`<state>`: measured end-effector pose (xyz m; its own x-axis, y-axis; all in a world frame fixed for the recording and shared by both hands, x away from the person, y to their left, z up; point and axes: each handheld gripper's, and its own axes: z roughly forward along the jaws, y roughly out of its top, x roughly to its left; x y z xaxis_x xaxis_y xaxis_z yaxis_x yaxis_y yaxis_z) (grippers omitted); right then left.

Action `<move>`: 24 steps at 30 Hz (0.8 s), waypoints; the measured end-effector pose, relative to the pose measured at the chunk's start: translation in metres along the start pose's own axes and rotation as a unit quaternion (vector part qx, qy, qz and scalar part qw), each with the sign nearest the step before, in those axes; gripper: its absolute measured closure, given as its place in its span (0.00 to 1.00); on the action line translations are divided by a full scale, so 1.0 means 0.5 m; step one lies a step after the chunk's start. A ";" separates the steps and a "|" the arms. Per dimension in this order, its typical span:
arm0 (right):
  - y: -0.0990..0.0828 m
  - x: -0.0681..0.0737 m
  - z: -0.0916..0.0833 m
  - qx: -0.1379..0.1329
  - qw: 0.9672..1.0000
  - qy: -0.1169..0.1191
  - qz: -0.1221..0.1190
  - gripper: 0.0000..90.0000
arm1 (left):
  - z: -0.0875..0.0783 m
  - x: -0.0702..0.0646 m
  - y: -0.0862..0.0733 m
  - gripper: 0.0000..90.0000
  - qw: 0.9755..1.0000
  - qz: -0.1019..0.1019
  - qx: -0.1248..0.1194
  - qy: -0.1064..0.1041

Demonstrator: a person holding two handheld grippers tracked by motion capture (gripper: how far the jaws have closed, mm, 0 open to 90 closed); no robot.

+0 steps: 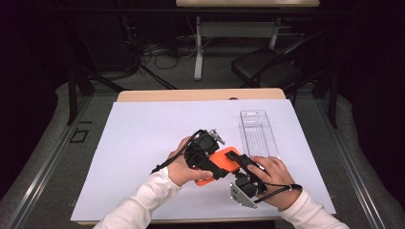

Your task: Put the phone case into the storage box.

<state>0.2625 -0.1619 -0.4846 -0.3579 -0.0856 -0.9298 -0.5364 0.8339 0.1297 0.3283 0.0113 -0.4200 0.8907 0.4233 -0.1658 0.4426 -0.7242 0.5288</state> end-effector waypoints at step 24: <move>-0.006 0.011 0.000 0.001 0.999 -0.026 -0.027 0.70 | 0.004 -0.008 0.003 0.18 1.000 -0.002 -0.004 -0.015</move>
<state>0.2623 -0.1647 -0.4901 -0.2880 -0.1029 -0.9521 -0.5523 0.8300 0.0773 0.3255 0.0073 -0.4200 0.8921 0.4091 -0.1918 0.4446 -0.7189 0.5343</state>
